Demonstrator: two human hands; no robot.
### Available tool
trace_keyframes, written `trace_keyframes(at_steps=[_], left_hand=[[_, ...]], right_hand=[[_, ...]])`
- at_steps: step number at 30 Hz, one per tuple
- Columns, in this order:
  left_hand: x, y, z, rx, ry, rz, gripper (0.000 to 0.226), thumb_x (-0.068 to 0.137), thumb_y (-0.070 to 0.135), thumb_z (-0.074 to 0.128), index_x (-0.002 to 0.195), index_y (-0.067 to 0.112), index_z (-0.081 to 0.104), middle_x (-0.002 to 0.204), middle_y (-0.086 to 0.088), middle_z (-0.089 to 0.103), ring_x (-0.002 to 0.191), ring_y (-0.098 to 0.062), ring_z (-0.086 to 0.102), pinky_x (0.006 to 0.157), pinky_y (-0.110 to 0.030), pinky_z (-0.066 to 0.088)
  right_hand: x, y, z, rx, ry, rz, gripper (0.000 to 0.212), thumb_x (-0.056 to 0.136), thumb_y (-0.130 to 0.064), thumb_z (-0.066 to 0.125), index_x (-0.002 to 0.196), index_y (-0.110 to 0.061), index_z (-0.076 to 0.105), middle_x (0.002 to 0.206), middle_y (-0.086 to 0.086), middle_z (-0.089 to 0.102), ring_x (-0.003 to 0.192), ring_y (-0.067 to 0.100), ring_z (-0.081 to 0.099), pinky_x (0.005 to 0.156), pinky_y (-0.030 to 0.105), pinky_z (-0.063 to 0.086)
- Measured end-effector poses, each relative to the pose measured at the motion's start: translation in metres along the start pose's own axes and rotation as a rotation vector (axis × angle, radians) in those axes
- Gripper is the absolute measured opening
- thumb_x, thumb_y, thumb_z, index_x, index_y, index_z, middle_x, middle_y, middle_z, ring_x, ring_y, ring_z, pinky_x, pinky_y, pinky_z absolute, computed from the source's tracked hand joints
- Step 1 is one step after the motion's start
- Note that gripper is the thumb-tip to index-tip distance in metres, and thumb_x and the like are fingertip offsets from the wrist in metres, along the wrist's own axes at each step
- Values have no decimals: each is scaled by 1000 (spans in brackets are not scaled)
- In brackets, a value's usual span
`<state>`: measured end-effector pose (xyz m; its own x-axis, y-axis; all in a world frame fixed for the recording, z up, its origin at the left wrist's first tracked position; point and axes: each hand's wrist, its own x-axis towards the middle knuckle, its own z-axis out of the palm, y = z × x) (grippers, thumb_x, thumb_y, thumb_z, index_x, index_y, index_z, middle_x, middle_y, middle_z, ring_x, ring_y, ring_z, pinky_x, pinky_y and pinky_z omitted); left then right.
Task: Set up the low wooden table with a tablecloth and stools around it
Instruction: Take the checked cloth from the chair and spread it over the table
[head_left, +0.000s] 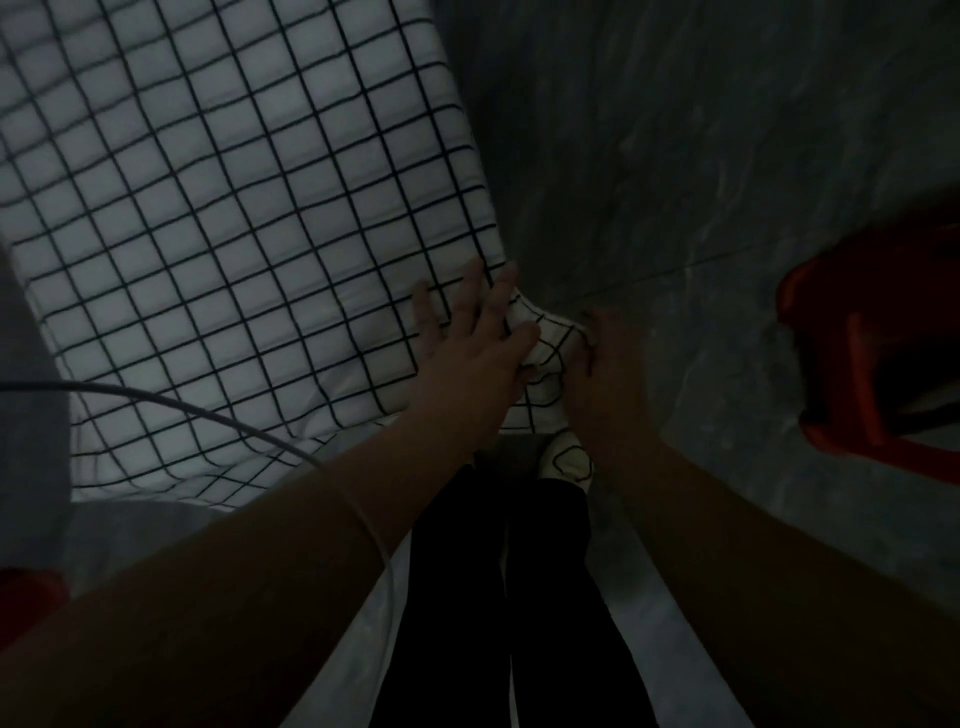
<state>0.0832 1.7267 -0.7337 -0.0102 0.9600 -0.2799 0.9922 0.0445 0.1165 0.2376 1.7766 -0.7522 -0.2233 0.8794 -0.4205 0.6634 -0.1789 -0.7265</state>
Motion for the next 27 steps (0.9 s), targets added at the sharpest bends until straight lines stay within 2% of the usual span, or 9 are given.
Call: trace_keyframes(at_steps=[3, 6, 10, 13, 16, 20, 23, 25, 27], left_hand=[[1, 4, -6, 11, -9, -37, 51, 87, 56, 55, 130, 29, 55, 165, -14, 12, 151, -42, 1, 106, -78, 4], [-5, 2, -13, 4, 17, -59, 69, 85, 53, 60, 148, 32, 39, 165, -13, 7, 152, -38, 0, 108, -77, 2], [-26, -7, -18, -47, 8, -150, 87, 85, 48, 64, 156, 30, 17, 165, -13, 4, 152, -37, -2, 113, -72, 5], [-40, -18, -18, -89, -56, -241, 94, 86, 48, 65, 159, 24, 10, 166, -13, -1, 152, -33, -9, 117, -66, 3], [-50, -29, -18, -101, -110, -280, 92, 90, 50, 57, 159, 20, 3, 166, -12, -4, 152, -32, -11, 120, -59, -2], [-59, -38, -20, -152, -110, -269, 84, 96, 45, 51, 159, 22, 1, 166, -9, -6, 152, -30, -11, 122, -52, 0], [-66, -41, -28, -199, -63, -284, 79, 94, 41, 54, 159, 24, 11, 166, -11, 4, 153, -31, -4, 121, -55, 4], [-74, -43, -31, -214, -83, -318, 80, 95, 42, 52, 159, 25, 8, 166, -10, 0, 152, -30, -7, 121, -55, 2], [-87, -49, -33, -210, -105, -361, 81, 96, 45, 49, 159, 27, 1, 166, -8, -6, 152, -28, -12, 121, -53, 0]], right_hand=[[-17, -2, -12, -200, -112, -264, 65, 81, -15, 50, 143, 0, 44, 148, 20, 44, 138, 34, 39, 116, 46, 29], [-20, -2, -13, -434, -226, -411, 76, 81, -30, 56, 150, -5, 36, 156, 17, 35, 145, 33, 30, 116, 55, 26], [-6, -9, -5, -459, -231, -391, 79, 85, -28, 66, 153, -10, 31, 158, 11, 34, 146, 26, 29, 119, 49, 20], [7, -14, 4, -412, -282, -382, 69, 86, -18, 67, 149, -10, 40, 149, 9, 48, 137, 28, 43, 116, 50, 28], [9, -18, 8, -372, -323, -329, 65, 85, -15, 61, 148, -15, 43, 141, 6, 55, 129, 26, 50, 109, 43, 37], [2, -28, 3, -343, -303, -333, 58, 82, -27, 50, 137, -11, 53, 119, 12, 66, 109, 30, 61, 93, 43, 50], [0, -35, 3, -472, -288, -306, 64, 83, -12, 63, 144, -3, 45, 137, 22, 54, 126, 38, 52, 106, 45, 39], [-5, -47, 3, -532, -244, -279, 76, 81, -5, 66, 150, 1, 34, 150, 26, 38, 136, 42, 40, 110, 49, 34], [-16, -68, 3, -559, -212, -338, 83, 80, -6, 65, 153, -1, 26, 158, 25, 25, 142, 43, 29, 113, 54, 31]])
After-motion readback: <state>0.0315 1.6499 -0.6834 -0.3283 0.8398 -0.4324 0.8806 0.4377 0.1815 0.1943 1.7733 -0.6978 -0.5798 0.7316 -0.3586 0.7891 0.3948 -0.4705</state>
